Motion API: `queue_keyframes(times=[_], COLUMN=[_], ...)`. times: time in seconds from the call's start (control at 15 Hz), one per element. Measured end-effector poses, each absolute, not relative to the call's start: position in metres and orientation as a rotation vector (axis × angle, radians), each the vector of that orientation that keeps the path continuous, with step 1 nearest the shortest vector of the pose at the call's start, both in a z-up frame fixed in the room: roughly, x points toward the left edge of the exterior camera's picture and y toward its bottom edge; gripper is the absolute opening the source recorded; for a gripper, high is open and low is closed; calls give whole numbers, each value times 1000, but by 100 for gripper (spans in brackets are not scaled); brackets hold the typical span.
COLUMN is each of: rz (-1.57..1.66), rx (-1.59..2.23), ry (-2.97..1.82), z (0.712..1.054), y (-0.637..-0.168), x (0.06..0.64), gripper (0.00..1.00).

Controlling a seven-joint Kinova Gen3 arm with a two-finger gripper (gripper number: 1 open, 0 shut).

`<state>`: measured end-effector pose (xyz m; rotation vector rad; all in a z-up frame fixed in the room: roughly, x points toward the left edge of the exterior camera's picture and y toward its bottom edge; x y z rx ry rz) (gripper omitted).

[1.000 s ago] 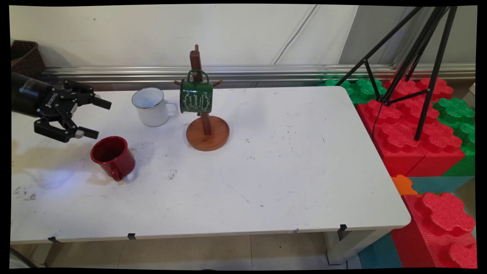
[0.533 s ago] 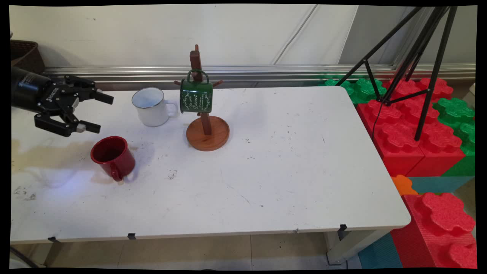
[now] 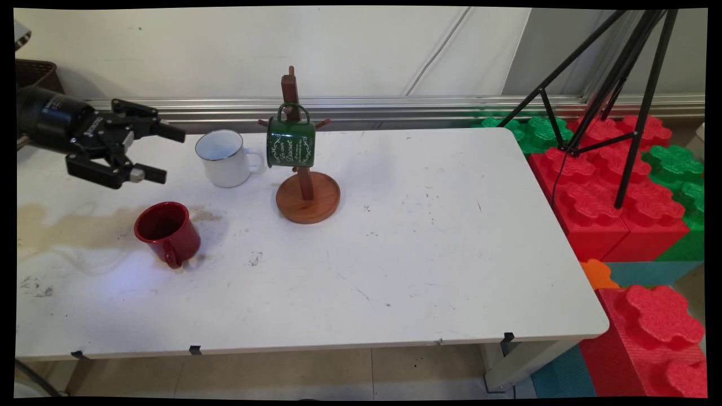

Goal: Pick up the green mug from the rack

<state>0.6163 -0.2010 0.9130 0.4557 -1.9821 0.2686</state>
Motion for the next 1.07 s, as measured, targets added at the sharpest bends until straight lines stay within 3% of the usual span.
queue_keyframes(times=[1.07], rz=[205], rx=[531], ry=[-1886], z=[888], y=[-260], x=[558], gripper=[100])
